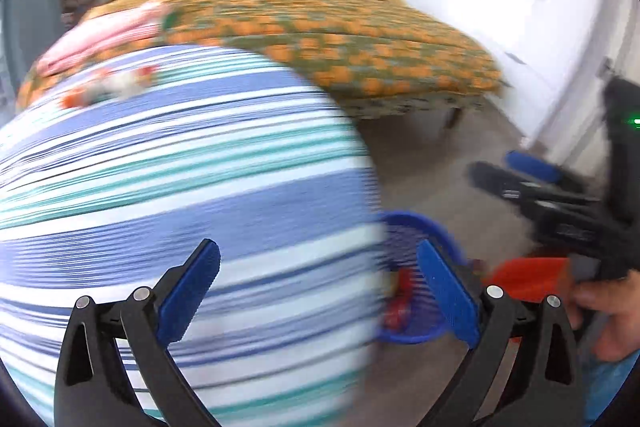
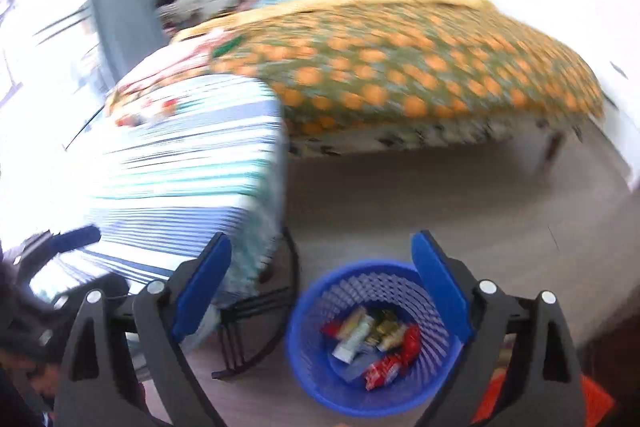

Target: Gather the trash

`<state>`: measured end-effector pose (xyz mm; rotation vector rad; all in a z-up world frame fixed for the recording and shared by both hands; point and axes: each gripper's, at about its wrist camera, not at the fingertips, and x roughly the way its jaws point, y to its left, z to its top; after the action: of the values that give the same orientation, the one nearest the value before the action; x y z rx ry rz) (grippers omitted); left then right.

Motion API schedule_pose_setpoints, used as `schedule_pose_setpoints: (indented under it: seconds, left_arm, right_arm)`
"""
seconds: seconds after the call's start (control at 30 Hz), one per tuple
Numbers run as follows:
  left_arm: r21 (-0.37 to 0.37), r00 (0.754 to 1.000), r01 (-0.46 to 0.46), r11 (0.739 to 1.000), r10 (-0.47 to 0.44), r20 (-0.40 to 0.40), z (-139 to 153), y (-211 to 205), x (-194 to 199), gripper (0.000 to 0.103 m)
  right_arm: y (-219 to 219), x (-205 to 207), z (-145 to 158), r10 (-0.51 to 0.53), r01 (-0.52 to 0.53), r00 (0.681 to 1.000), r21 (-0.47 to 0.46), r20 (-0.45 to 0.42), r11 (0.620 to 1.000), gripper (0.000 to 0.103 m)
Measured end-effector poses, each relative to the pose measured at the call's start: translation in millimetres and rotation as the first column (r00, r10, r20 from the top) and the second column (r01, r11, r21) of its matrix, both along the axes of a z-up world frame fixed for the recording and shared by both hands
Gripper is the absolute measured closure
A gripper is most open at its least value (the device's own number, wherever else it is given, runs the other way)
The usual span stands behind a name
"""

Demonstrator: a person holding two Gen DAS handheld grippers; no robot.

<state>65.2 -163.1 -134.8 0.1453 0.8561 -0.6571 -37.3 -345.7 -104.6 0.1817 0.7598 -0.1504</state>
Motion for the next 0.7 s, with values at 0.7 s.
schedule_pose_setpoints:
  seconds: [0.7]
  left_arm:
    - [0.107,0.981,-0.19,0.976,0.193,-0.02,-14,171,203,0.005]
  right_arm:
    - [186,204,-52,0.284,-0.302,0.928,-0.042,-0.24,0.952,0.005]
